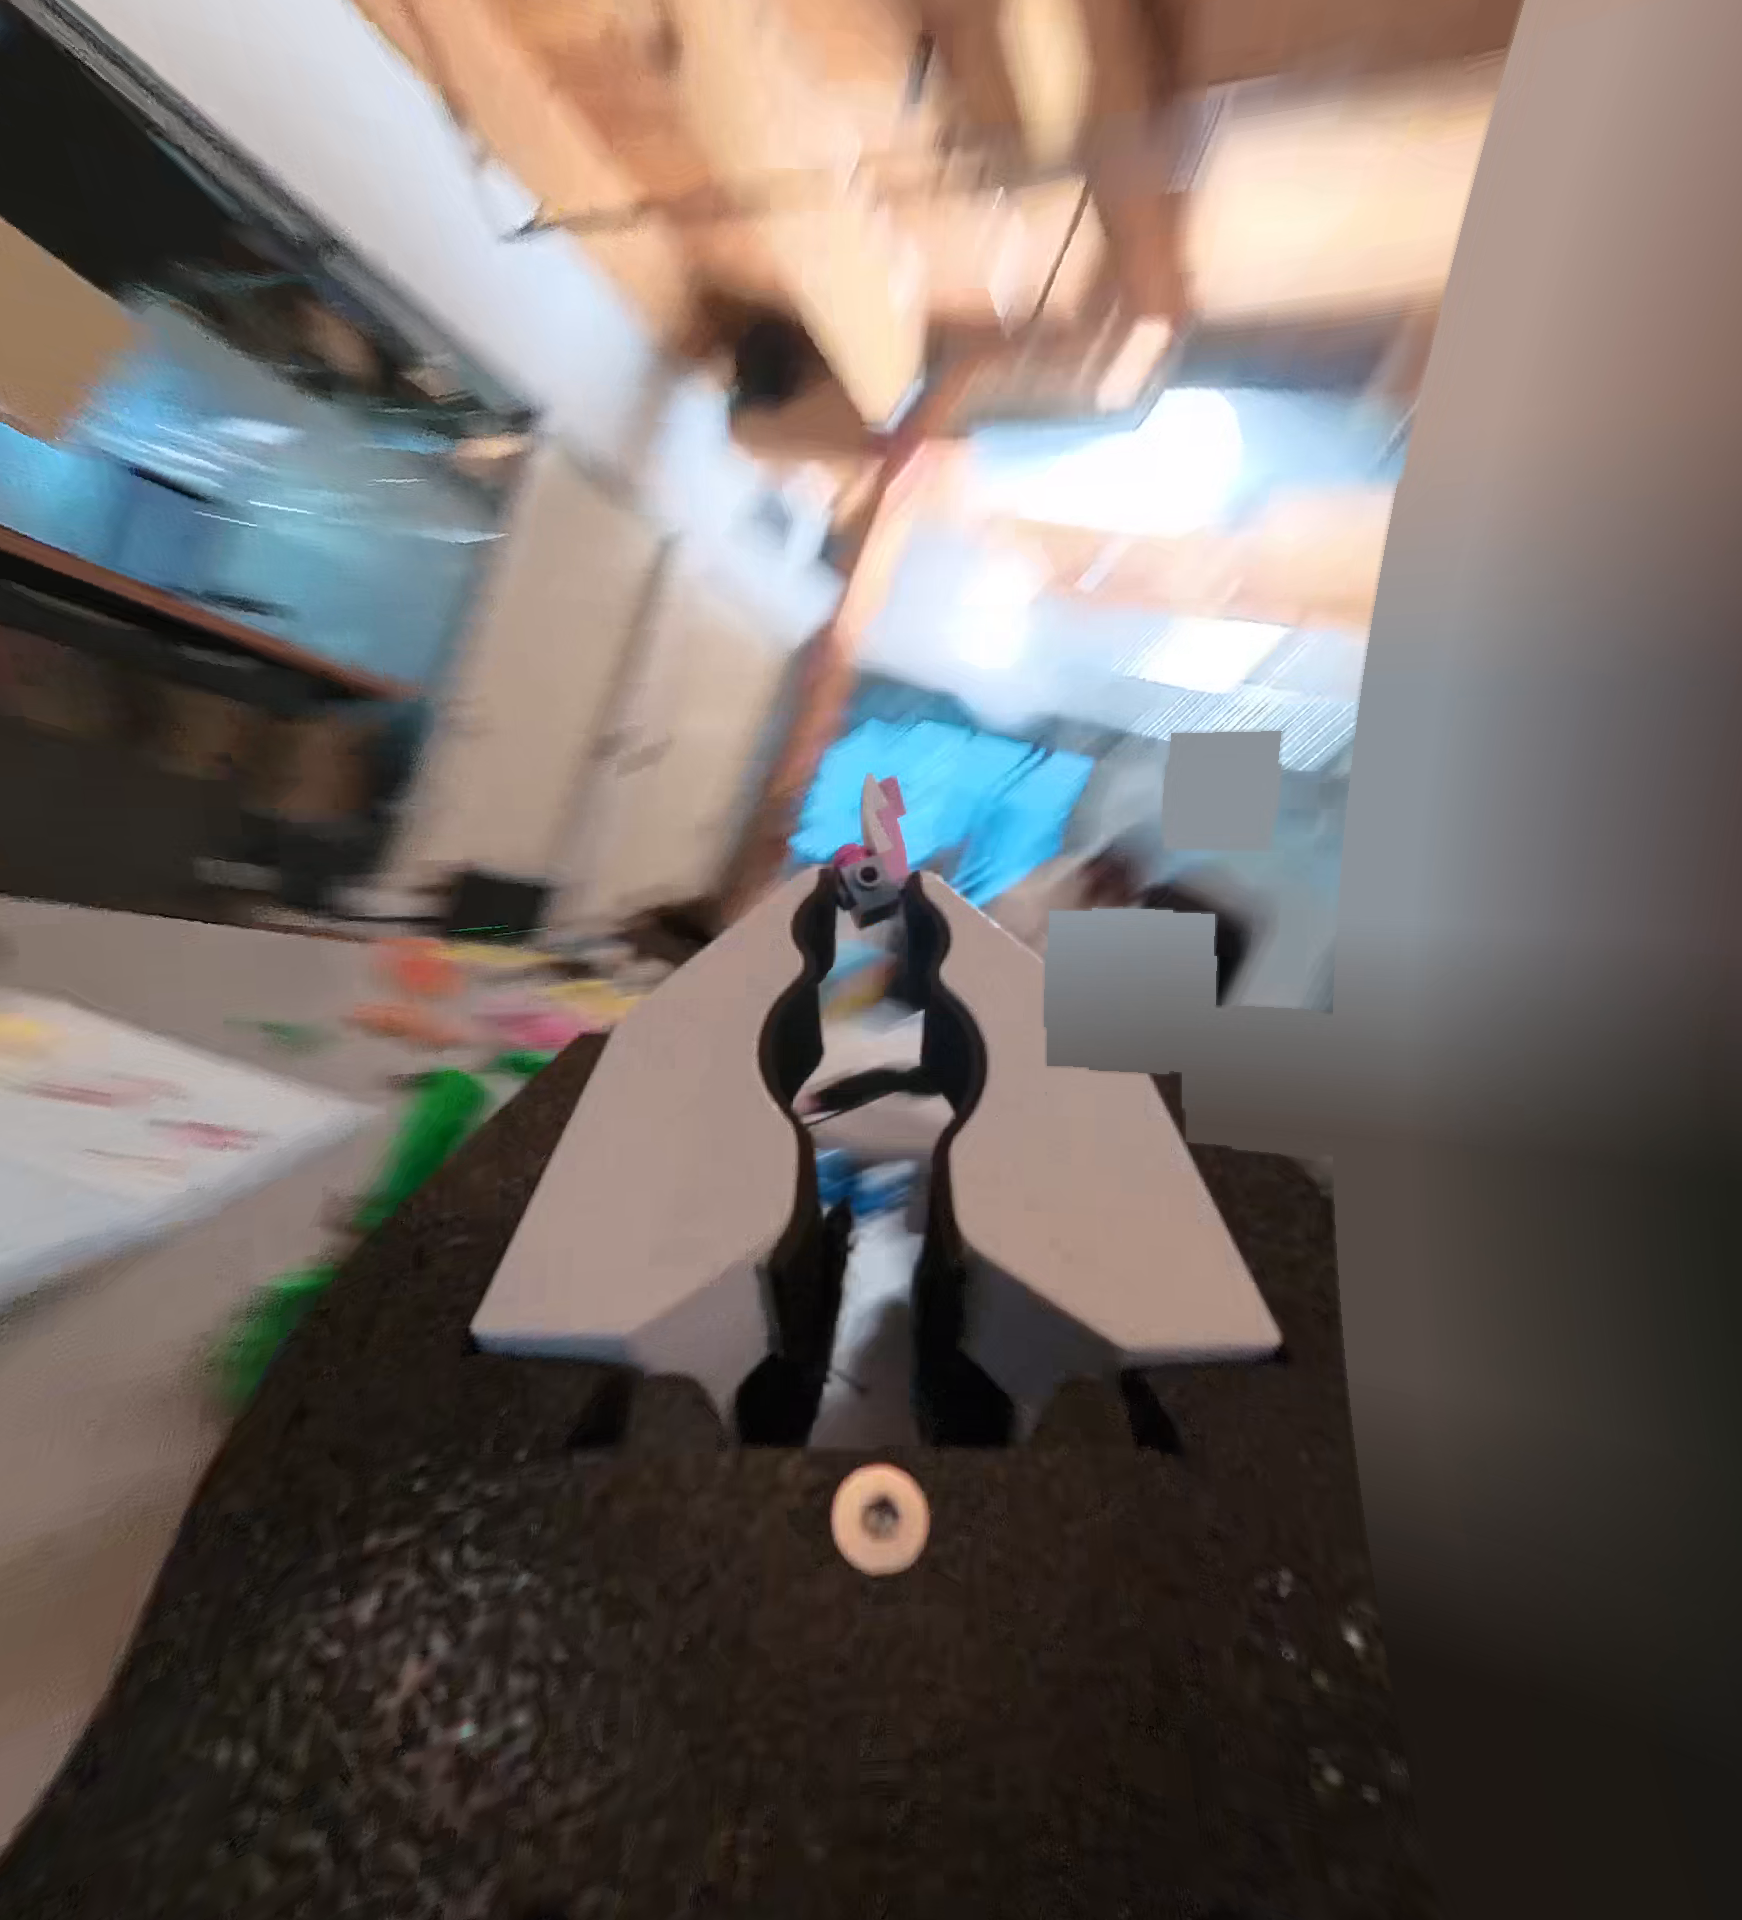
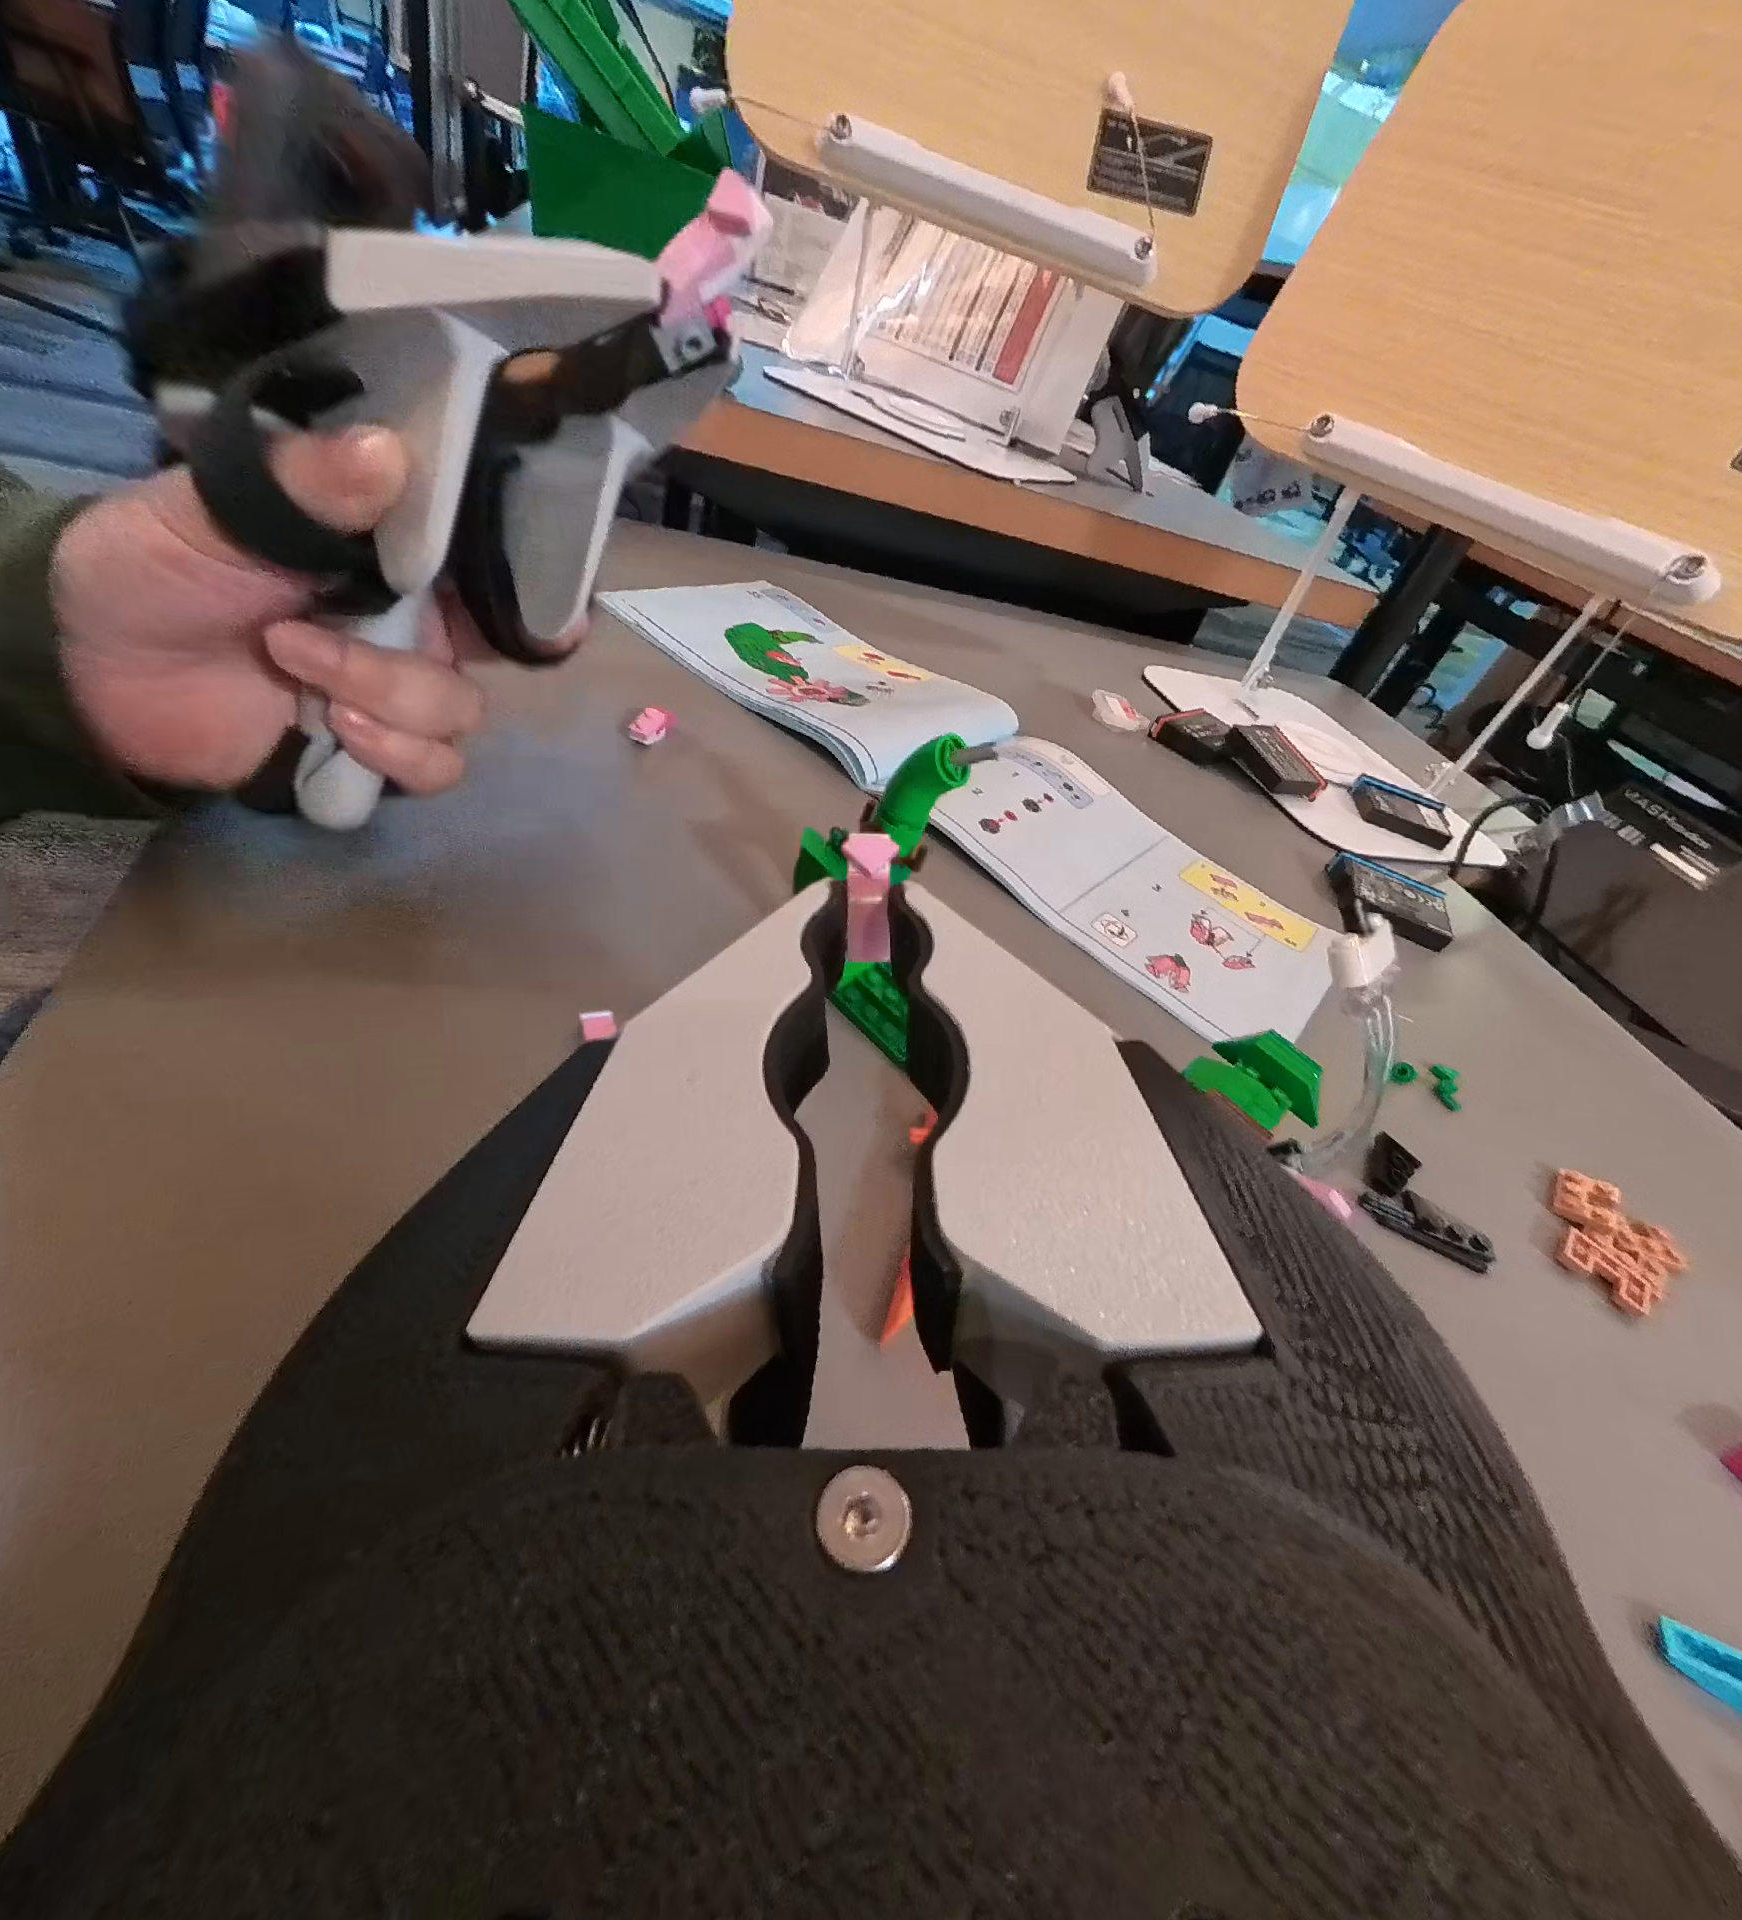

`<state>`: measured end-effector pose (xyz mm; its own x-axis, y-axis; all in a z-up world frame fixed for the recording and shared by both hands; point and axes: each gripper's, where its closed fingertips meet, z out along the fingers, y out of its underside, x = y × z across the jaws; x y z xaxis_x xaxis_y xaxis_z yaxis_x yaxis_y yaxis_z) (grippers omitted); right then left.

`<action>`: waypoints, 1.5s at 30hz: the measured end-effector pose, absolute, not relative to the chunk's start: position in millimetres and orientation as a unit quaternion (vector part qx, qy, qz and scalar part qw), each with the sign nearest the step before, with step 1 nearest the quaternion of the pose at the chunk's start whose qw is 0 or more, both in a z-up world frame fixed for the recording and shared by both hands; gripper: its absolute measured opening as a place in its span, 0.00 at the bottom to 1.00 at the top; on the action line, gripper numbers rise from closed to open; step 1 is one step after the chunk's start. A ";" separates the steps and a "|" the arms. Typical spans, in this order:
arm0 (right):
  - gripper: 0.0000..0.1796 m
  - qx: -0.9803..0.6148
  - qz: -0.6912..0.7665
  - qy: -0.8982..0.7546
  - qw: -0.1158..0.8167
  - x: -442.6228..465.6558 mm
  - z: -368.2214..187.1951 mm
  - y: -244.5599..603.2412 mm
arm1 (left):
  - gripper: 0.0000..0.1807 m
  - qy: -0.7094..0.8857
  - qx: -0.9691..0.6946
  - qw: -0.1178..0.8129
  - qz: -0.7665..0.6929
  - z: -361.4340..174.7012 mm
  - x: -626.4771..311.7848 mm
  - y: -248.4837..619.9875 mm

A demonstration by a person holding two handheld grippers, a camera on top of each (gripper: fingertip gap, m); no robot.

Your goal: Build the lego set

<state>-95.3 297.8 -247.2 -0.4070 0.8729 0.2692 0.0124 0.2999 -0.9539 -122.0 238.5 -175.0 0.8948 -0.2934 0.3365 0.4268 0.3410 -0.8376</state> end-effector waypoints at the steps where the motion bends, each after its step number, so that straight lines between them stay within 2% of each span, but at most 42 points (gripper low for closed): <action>1: 0.03 -0.330 0.493 -0.678 0.434 -95.8 -248.0 299.1 | 0.06 -0.045 -0.566 0.810 -0.147 -174.6 -122.3 241.3; 4: 0.03 -0.335 0.489 -0.683 0.428 -96.8 -252.2 299.4 | 0.06 0.009 -0.629 0.776 0.056 -169.1 -125.6 241.5; 7: 0.03 -0.331 0.483 -0.689 0.427 -96.7 -254.4 297.1 | 0.06 0.054 -0.658 0.728 0.183 -168.8 -127.0 241.6; 12: 0.03 -0.328 0.477 -0.695 0.426 -96.6 -256.4 295.4 | 0.06 0.113 -0.676 0.644 0.340 -177.2 -132.0 242.8; 17: 0.03 -0.327 0.477 -0.697 0.425 -96.5 -257.0 294.8 | 0.06 0.158 -0.670 0.586 0.429 -182.4 -133.0 243.1; 33: 0.03 -0.322 0.473 -0.702 0.424 -96.3 -258.6 293.2 | 0.06 0.154 -0.684 0.586 0.407 -193.3 -131.5 246.6; 45: 0.03 -0.320 0.471 -0.704 0.424 -96.1 -259.3 292.1 | 0.06 0.051 -0.716 0.663 0.215 -200.8 -136.3 246.9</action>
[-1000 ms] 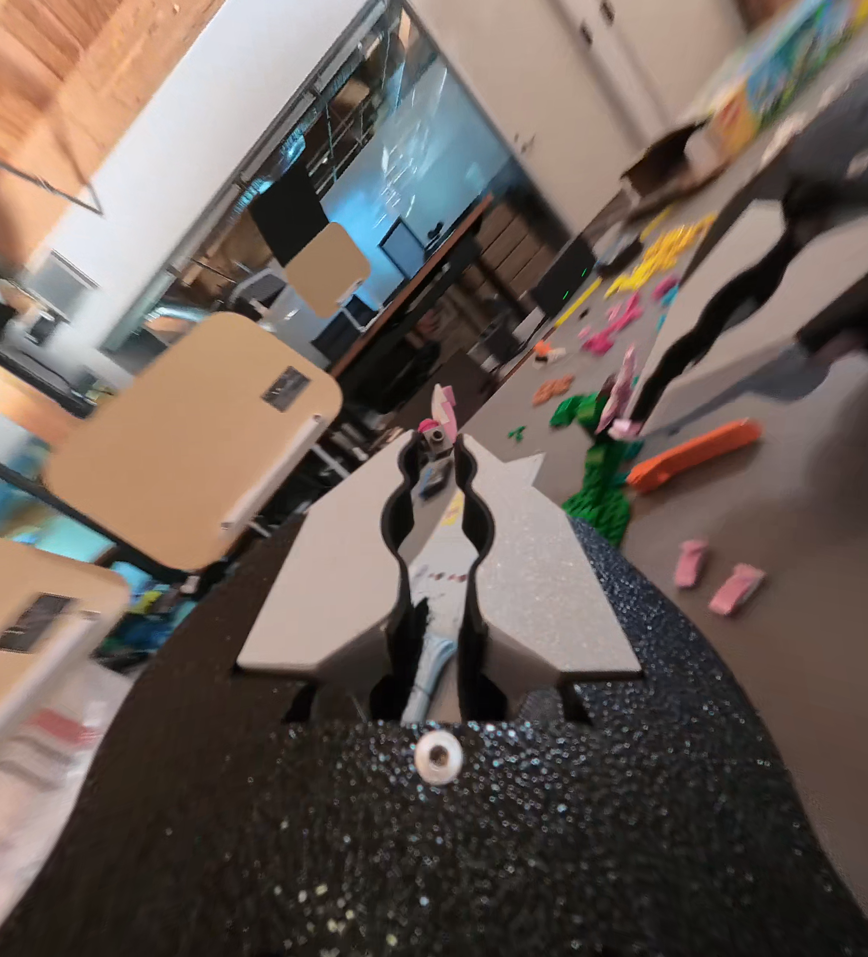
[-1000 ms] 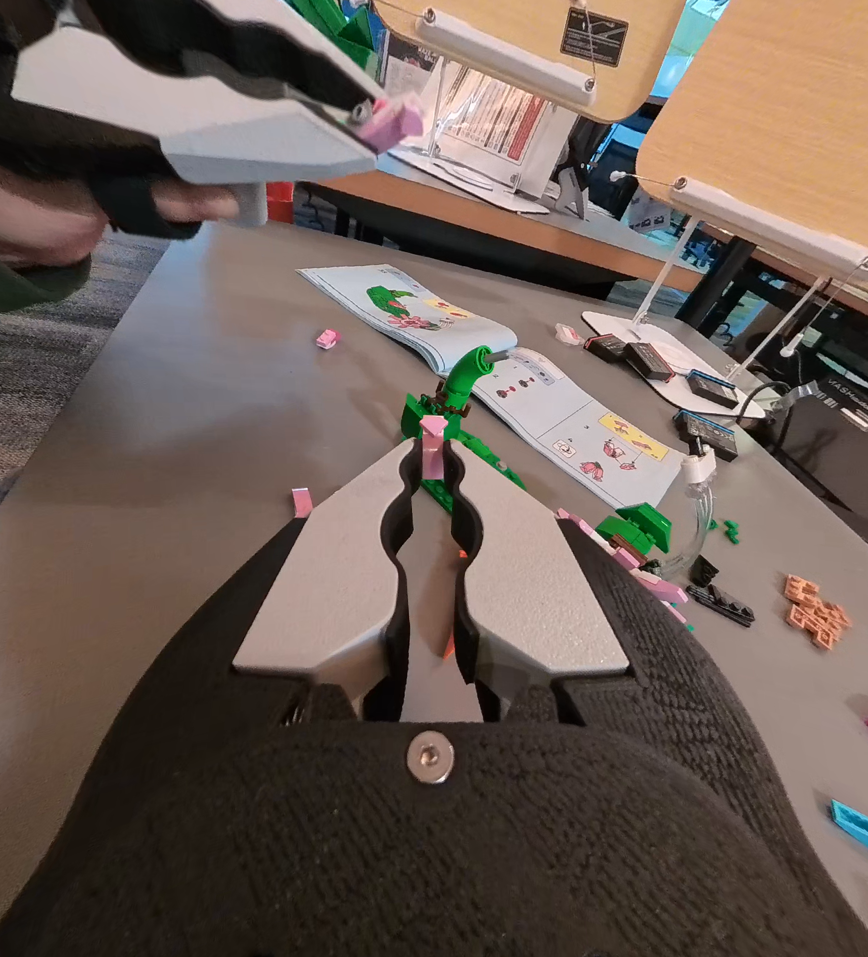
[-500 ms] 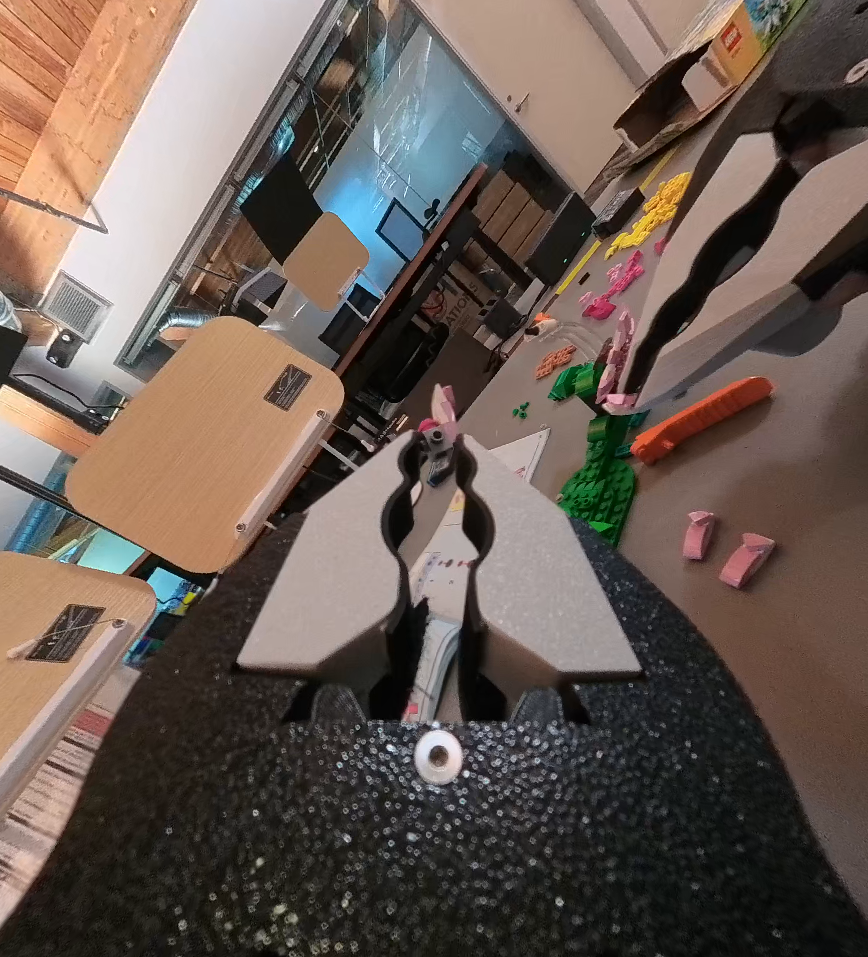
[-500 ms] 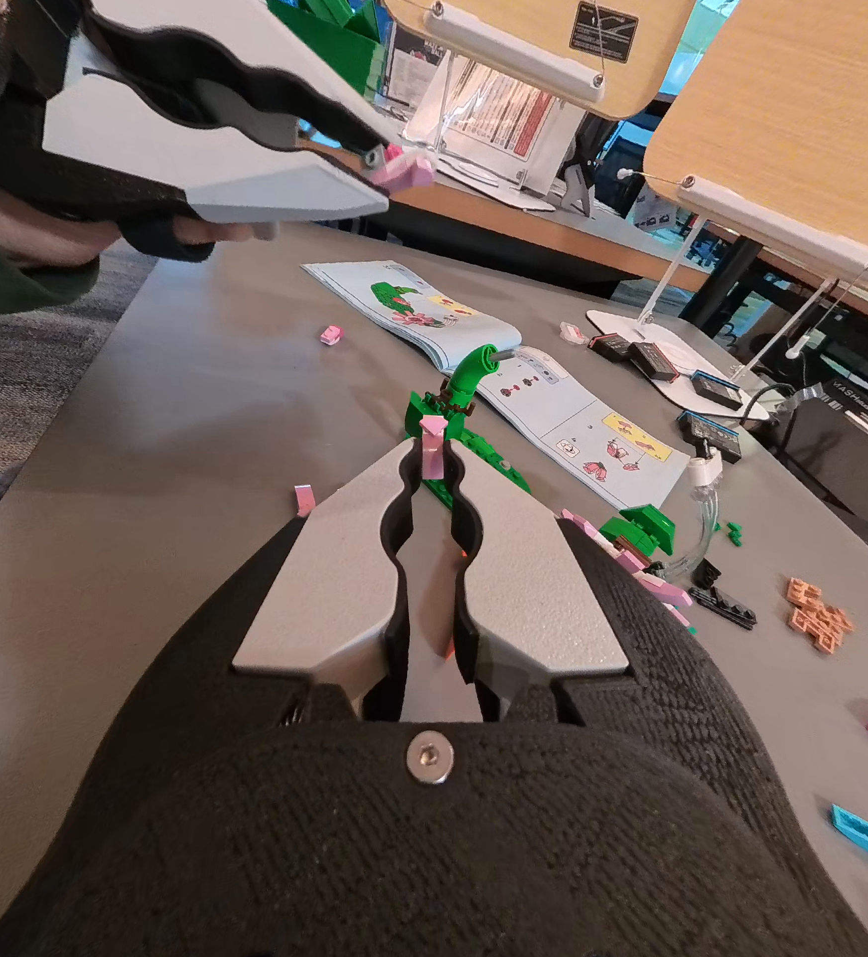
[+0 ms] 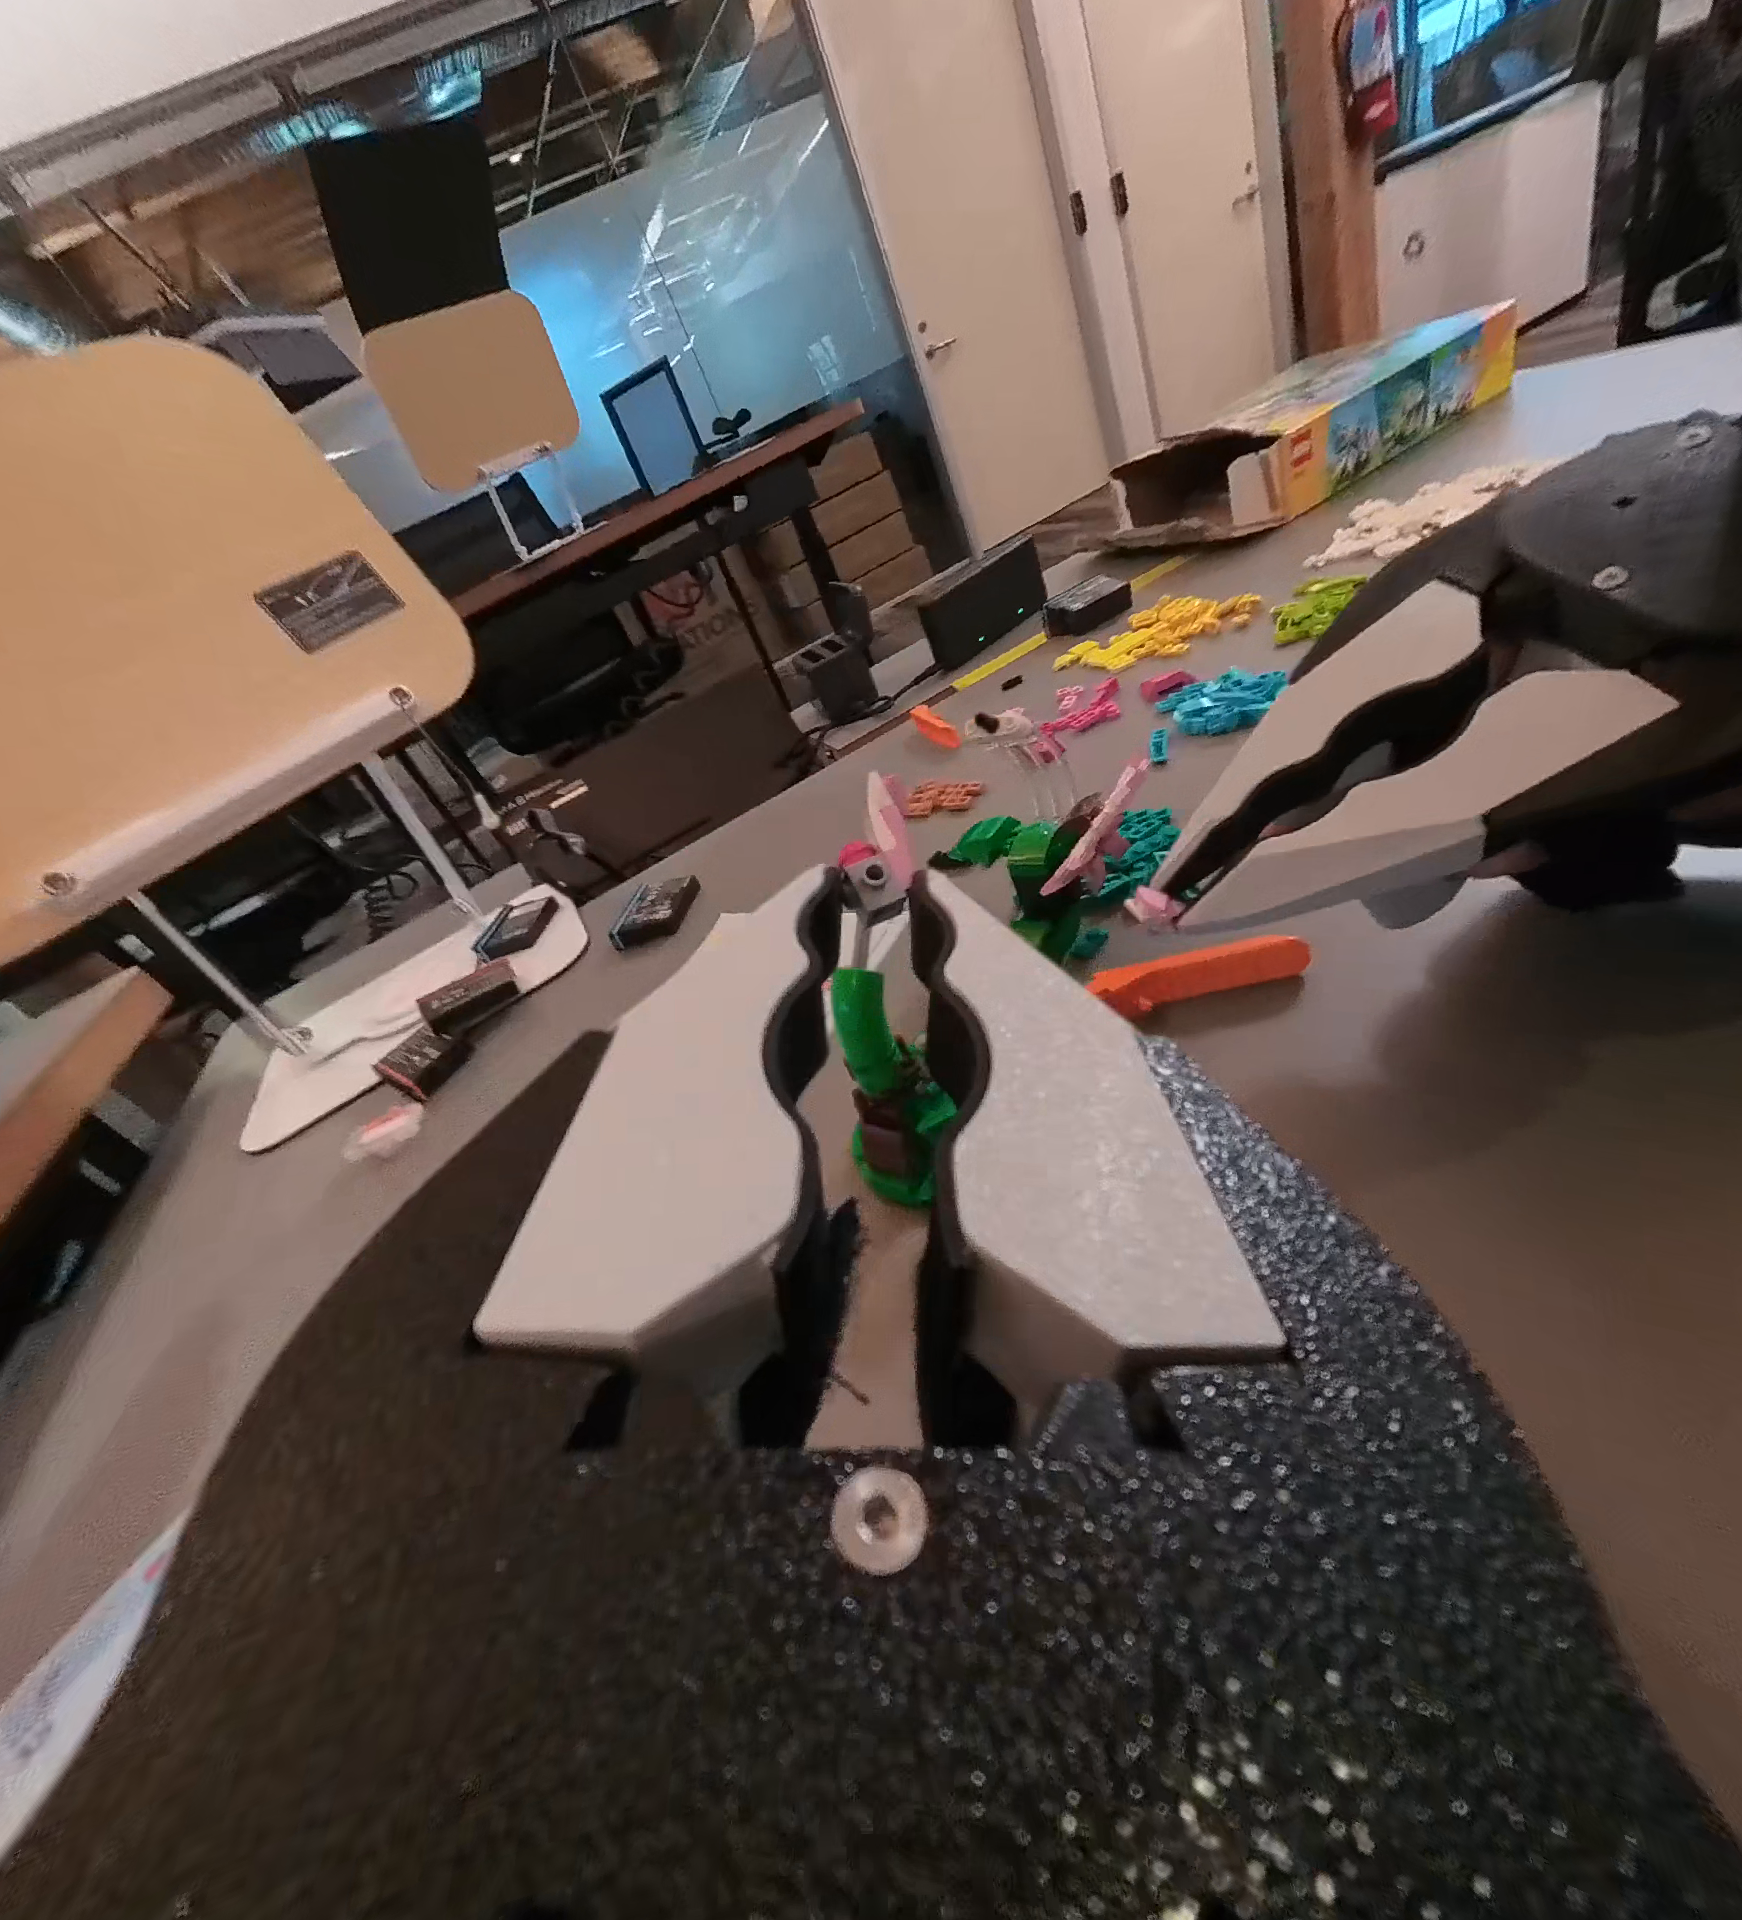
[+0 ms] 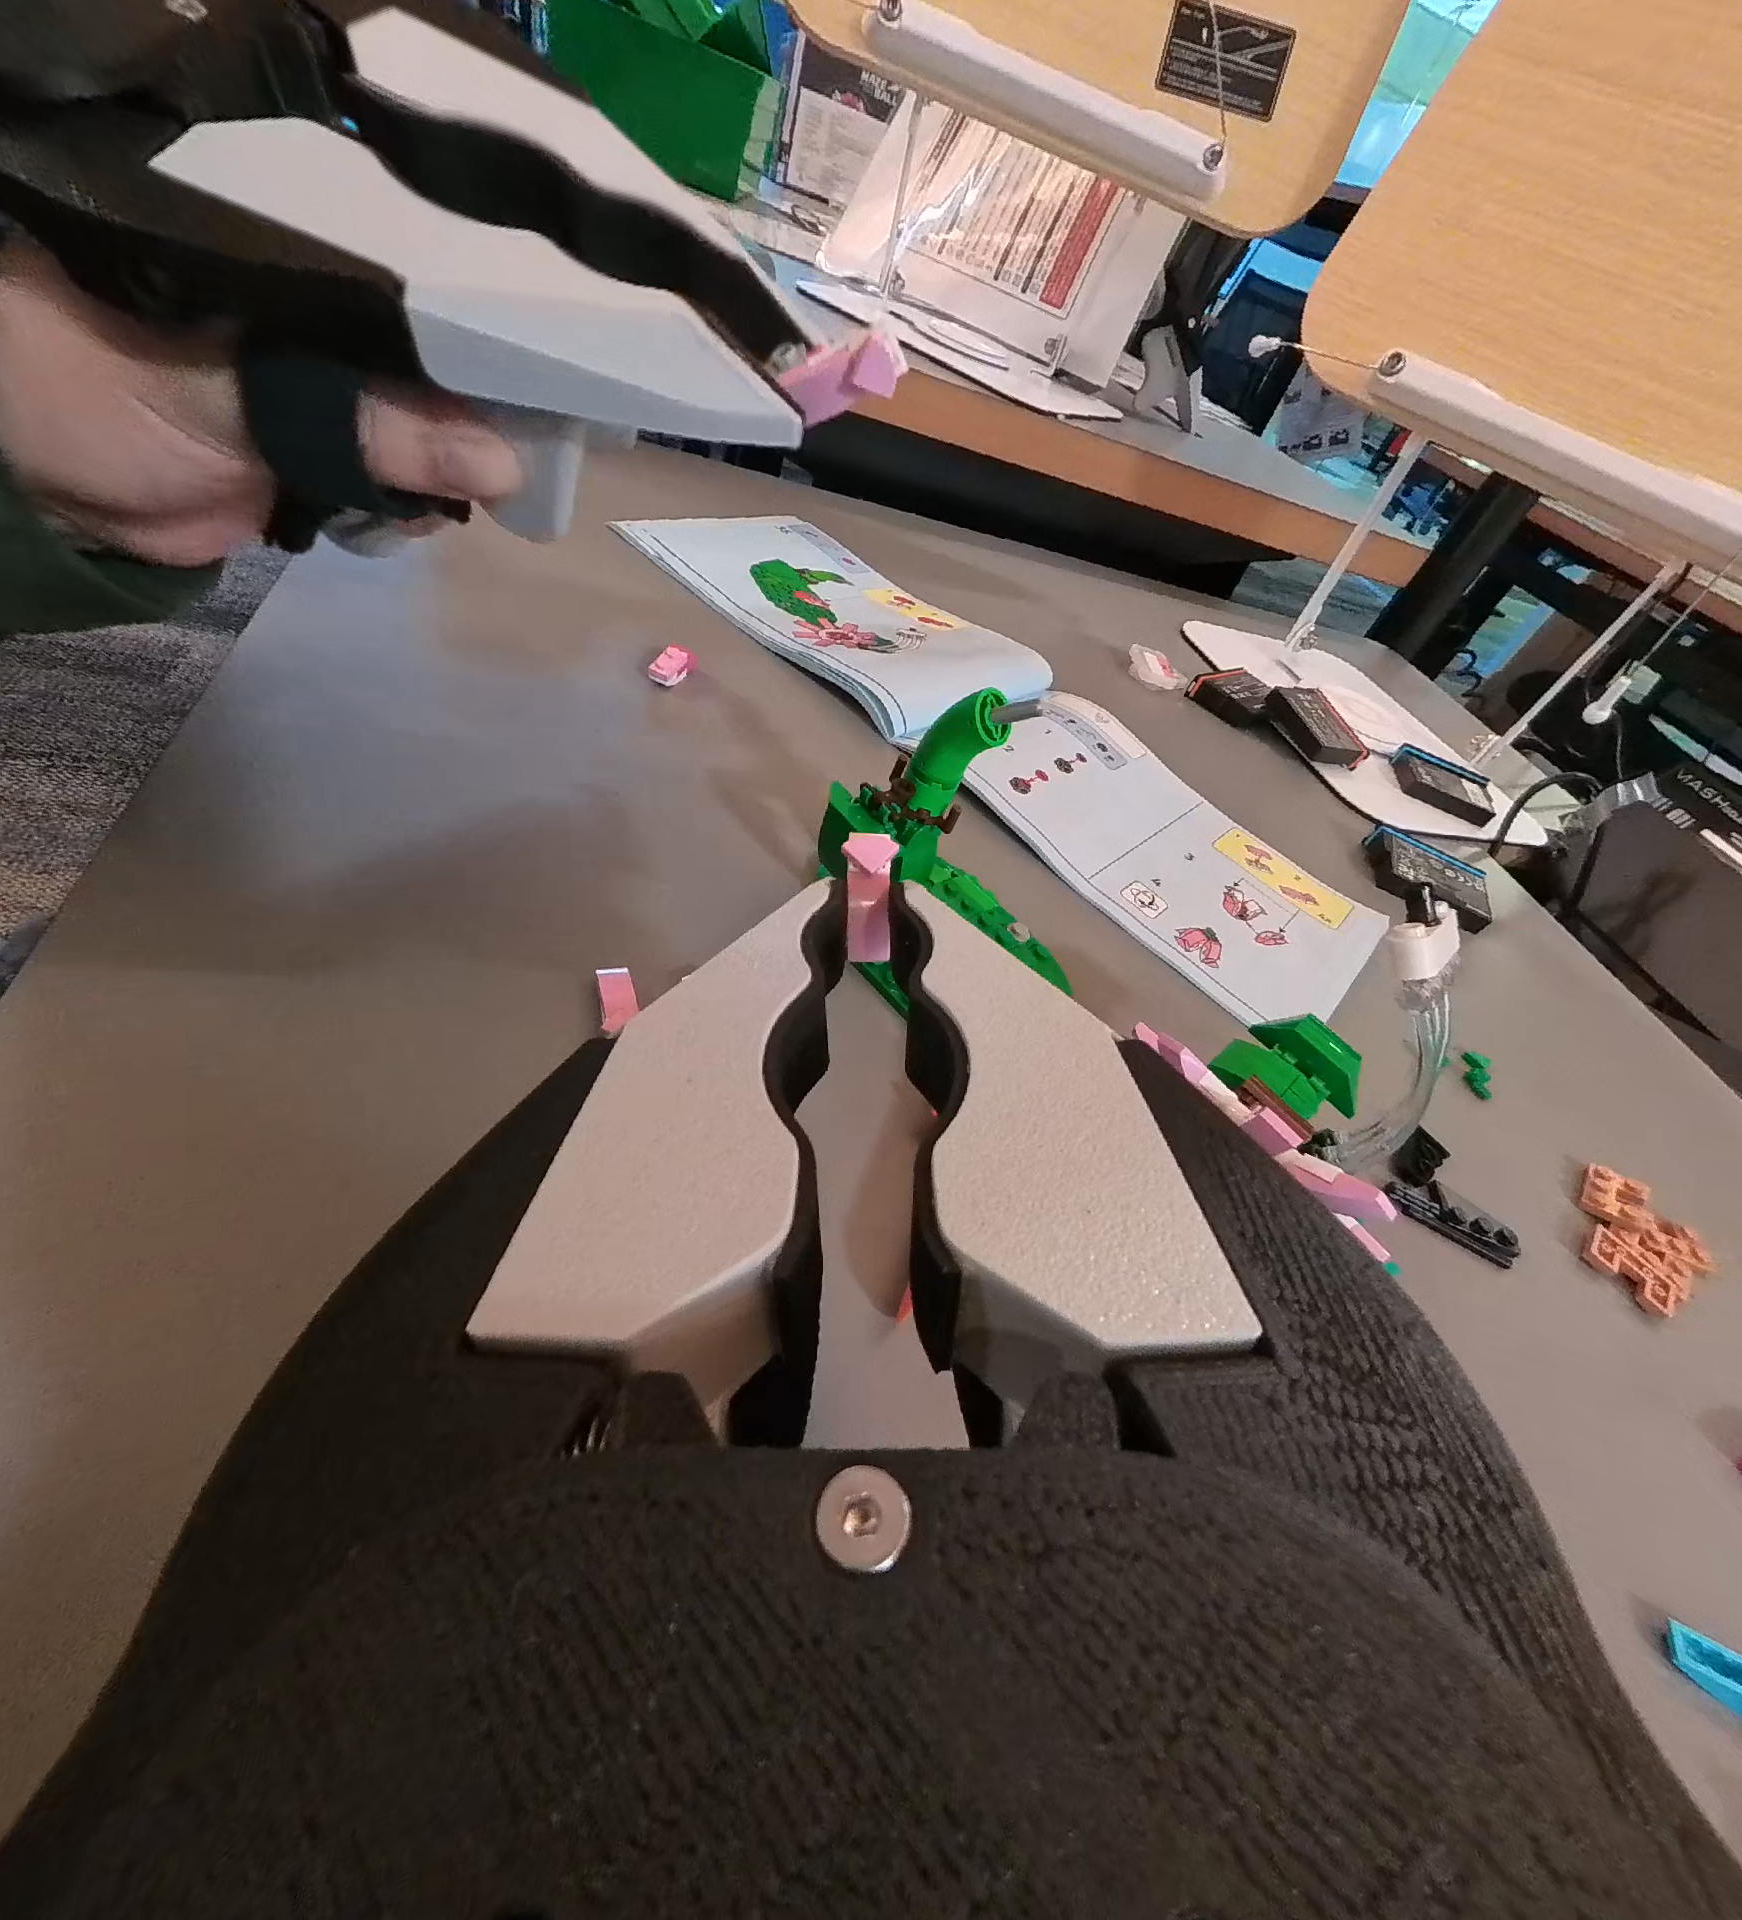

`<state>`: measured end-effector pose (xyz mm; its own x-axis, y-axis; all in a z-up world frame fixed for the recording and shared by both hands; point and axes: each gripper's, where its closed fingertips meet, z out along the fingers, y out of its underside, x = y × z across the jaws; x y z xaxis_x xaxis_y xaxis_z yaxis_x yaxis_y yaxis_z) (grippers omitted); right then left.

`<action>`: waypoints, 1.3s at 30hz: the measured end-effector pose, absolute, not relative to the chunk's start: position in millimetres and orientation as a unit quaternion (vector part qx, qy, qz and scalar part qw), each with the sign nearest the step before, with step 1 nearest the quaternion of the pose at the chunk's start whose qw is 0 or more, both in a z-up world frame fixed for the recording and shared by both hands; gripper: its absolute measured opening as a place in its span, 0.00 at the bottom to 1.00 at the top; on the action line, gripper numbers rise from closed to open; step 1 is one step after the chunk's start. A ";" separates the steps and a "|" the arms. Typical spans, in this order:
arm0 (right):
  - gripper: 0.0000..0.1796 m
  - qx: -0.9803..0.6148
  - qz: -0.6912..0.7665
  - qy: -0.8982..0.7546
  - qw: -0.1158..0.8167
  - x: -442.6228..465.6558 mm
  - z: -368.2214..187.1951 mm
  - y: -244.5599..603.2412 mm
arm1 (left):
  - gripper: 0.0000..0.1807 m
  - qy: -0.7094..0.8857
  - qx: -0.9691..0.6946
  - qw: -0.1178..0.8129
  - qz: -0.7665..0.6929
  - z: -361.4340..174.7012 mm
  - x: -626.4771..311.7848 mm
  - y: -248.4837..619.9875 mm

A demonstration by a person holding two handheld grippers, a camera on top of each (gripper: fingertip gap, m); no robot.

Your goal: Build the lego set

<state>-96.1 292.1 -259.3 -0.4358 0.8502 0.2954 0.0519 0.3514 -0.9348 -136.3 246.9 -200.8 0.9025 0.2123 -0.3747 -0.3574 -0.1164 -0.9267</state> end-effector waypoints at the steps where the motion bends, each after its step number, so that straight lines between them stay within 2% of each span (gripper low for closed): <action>1: 0.03 -0.320 0.471 -0.705 0.424 -96.1 -259.4 292.0 | 0.06 0.046 -0.716 0.665 0.209 -201.3 -137.2 246.8; 24: 0.03 -0.317 0.468 -0.708 0.423 -95.9 -260.3 290.6 | 0.06 0.009 -0.712 0.688 0.137 -203.2 -138.6 246.4; 39: 0.03 -0.315 0.467 -0.710 0.423 -95.7 -260.7 290.1 | 0.06 0.022 -0.714 0.681 0.162 -203.3 -138.8 246.7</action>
<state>-95.7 290.1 -260.7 -0.4426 0.8426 0.3067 0.0521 0.3656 -0.9293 -138.8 246.7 -203.3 0.9462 0.1896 -0.2620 -0.2527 -0.0721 -0.9648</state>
